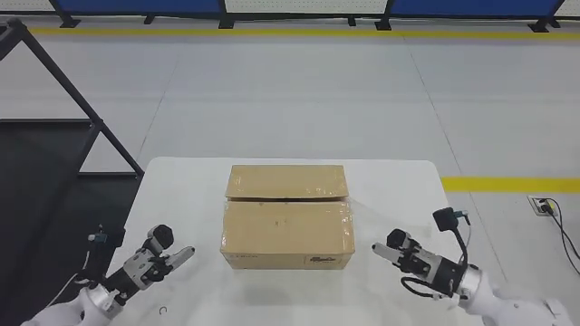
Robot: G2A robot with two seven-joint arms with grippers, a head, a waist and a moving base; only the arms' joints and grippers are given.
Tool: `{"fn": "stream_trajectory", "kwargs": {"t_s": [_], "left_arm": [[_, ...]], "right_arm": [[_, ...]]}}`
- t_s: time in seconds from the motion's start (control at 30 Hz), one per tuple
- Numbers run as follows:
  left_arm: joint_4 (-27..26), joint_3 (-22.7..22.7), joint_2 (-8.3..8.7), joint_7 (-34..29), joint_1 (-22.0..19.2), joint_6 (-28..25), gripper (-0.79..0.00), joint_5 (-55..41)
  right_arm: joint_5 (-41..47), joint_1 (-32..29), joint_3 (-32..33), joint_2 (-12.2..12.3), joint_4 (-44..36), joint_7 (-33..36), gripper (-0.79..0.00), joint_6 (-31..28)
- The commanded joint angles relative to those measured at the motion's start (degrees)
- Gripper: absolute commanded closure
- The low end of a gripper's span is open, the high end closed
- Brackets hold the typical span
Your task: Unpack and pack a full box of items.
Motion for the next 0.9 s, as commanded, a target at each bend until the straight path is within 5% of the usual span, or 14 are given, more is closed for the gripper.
{"fn": "stream_trajectory", "kwargs": {"t_s": [0.0,0.1,0.5,0.87], "left_arm": [[1.72,0.49,0.44,-5.53,-2.59,0.63,-0.785,-6.24],[3.44,1.26,1.1,-13.67,-5.04,1.54,-0.785,-14.91],[3.55,1.81,1.06,-13.2,-5.0,3.03,-0.785,-14.94],[8.3,6.44,1.71,-21.37,-13.77,11.12,-0.785,-26.92]], "right_arm": [[5.02,2.99,-0.99,-0.23,2.98,-0.58,-0.785,4.0],[6.85,5.41,-2.11,-0.31,4.45,0.07,-0.785,6.32],[8.87,5.05,-2.61,-0.46,4.83,-0.8,-0.785,6.57],[15.13,12.59,-8.21,-0.82,13.7,3.1,-0.785,-1.32]]}}
